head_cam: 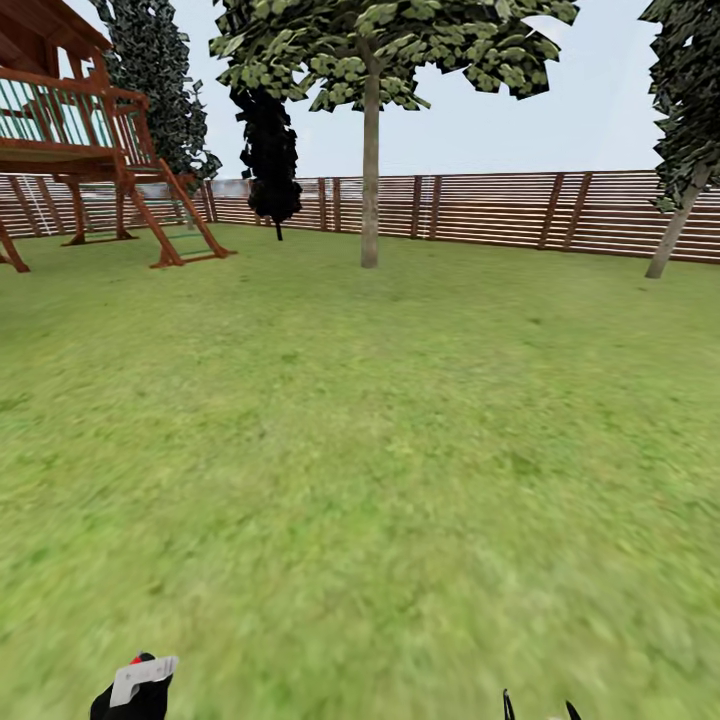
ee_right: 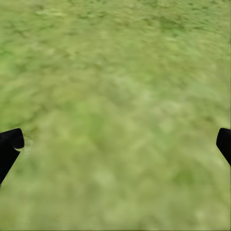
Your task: In the garden, pick up the pesticide atomizer on the floor and spray pesticide onto both trees until each tree trunk is fully covered.
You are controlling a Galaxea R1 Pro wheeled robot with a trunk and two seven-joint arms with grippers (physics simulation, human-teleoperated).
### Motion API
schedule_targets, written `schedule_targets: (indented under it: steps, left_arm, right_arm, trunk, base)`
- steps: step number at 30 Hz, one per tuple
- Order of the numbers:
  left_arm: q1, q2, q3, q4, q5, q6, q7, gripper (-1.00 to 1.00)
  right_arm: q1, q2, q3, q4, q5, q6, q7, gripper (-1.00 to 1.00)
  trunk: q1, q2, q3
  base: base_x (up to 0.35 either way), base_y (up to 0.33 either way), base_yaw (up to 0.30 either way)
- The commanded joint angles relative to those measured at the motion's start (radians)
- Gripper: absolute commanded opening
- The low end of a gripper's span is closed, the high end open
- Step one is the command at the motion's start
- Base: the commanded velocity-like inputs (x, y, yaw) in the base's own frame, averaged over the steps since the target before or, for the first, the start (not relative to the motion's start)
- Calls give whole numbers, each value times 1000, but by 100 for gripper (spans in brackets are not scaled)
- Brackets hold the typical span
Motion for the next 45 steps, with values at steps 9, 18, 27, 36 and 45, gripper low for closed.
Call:
schedule_targets:
  steps: [9,18,27,36,45]
  left_arm:
    - [0,0,0,0,0,0,-1,-100]
    - [0,0,0,-1,0,0,-1,-100]
    - [0,0,0,-1,0,0,-1,-100]
    - [0,0,0,-1,0,1,-1,-100]
    - [0,0,0,-1,0,0,-1,-100]
  right_arm:
    - [0,0,0,0,0,0,0,100]
    - [0,0,0,0,0,0,0,100]
    - [0,0,0,0,0,0,0,100]
    - [0,0,0,0,0,0,0,100]
    - [0,0,0,0,0,0,0,100]
  trunk:
    - [0,0,0]
    - [0,0,0]
    - [0,0,0]
    - [0,0,0]
    - [0,0,0]
  base:
    - [340,0,0]
    - [340,0,0]
    - [340,0,0]
    - [340,0,0]
    - [340,0,0]
